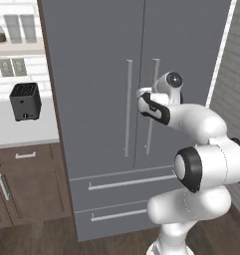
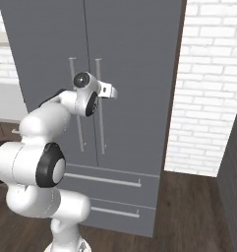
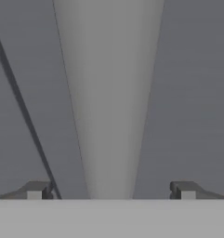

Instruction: Take the strawberry from the fridge and place it on top of the pancake, located on the dining counter.

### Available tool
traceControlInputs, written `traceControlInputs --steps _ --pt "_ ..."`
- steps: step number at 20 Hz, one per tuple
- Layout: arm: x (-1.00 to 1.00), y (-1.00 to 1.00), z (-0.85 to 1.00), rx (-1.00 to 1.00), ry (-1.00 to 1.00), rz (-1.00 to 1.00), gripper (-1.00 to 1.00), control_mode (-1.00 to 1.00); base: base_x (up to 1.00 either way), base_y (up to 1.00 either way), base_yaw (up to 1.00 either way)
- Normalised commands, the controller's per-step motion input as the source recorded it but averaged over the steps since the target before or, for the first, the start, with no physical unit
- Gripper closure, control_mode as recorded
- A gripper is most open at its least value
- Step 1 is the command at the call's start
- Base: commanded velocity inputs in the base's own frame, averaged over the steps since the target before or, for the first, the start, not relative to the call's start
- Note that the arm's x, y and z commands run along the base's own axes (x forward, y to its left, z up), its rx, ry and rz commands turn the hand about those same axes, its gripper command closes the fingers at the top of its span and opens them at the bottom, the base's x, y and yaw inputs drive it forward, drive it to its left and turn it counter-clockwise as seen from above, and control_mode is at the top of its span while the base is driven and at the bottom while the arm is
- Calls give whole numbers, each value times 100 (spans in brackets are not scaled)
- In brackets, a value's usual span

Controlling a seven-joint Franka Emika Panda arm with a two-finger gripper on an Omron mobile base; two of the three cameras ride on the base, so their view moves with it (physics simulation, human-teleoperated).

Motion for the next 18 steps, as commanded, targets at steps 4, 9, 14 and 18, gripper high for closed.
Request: traceControlInputs --steps 4,9,14,18 --pt "6 0 0 0 0 0 100 -100 0 0 0" --pt "-7 0 0 0 0 0 100 -100 0 0 0" --pt "-31 -8 0 0 0 0 100 -100 0 0 0" --pt "-71 -51 0 1 1 -1 100 -100 0 0 0"
